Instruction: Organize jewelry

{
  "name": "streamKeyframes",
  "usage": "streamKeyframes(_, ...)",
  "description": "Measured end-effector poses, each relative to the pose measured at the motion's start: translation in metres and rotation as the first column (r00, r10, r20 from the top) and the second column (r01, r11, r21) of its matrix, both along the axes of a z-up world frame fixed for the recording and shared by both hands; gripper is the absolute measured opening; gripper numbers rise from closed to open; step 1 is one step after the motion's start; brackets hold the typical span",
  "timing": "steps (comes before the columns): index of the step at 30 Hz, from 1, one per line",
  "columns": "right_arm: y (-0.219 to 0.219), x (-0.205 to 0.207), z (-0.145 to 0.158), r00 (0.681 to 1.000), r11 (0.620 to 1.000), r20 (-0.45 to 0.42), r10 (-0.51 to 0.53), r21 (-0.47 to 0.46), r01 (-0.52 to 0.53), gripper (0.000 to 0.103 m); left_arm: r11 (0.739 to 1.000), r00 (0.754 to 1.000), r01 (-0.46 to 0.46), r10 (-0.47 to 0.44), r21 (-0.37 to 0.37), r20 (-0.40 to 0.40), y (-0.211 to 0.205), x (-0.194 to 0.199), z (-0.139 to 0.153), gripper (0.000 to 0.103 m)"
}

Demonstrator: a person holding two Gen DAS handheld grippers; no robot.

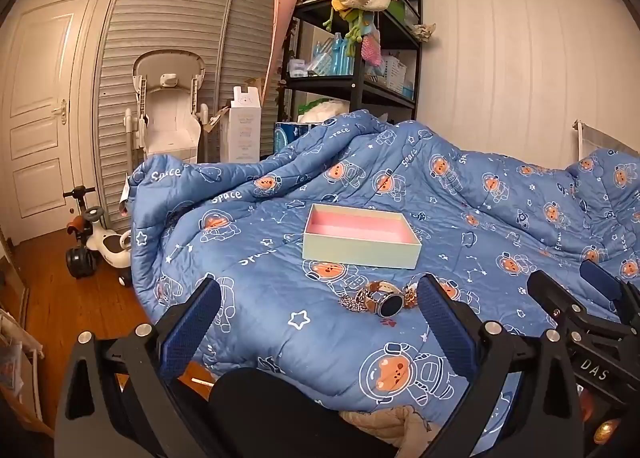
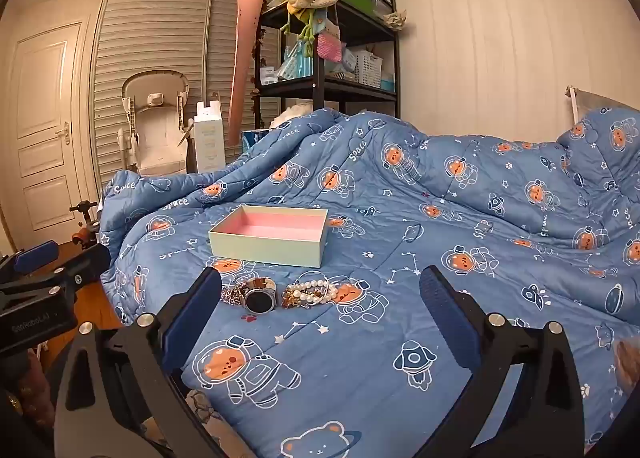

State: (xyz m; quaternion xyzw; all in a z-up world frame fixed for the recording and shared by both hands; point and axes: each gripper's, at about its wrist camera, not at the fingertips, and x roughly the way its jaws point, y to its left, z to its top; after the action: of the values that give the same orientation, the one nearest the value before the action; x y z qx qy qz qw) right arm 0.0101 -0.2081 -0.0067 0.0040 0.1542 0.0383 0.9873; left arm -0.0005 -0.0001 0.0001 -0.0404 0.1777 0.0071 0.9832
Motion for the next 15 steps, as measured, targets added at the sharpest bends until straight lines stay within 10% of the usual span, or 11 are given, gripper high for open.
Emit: streamKeyframes(15, -0.0006, 0.0001, -0.0014, 1.0, 1.0, -0.001, -0.001, 0.003, 0.001, 0.098, 1.0, 1.0, 0.003, -0.003, -0.008, -0.013, 0.001, 0.0021, -0.001, 0.096)
